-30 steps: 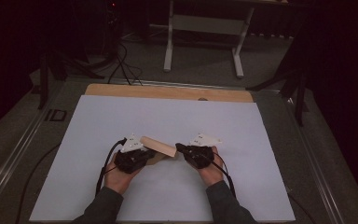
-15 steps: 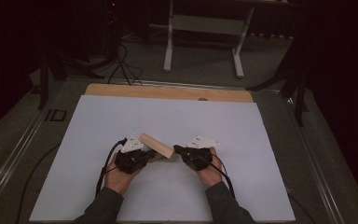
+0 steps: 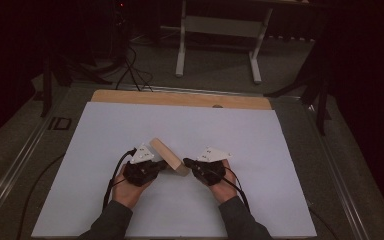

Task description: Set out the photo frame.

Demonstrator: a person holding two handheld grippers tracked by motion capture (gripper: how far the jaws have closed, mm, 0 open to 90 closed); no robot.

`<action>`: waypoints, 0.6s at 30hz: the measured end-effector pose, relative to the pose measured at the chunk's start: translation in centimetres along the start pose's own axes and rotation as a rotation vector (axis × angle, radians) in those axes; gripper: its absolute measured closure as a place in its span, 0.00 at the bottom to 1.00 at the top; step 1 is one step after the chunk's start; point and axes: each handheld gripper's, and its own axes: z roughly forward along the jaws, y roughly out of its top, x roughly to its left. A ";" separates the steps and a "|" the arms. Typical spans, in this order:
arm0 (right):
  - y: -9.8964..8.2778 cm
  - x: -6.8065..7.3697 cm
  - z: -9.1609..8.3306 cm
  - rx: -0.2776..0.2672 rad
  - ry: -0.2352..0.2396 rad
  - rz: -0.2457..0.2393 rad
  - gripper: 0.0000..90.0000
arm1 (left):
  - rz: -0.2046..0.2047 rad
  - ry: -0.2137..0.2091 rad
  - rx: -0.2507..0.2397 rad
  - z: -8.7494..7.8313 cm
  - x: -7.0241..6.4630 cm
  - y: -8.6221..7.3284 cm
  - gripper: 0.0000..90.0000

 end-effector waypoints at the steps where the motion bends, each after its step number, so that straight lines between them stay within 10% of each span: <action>1: 0.0 0.1 0.0 0.000 0.001 -0.001 1.00 | 0.001 0.001 0.000 0.0 0.0 0.0 1.00; 18: 0.2 1.2 0.4 0.007 0.027 -0.037 1.00 | -0.012 0.021 0.002 -0.1 0.5 -0.2 1.00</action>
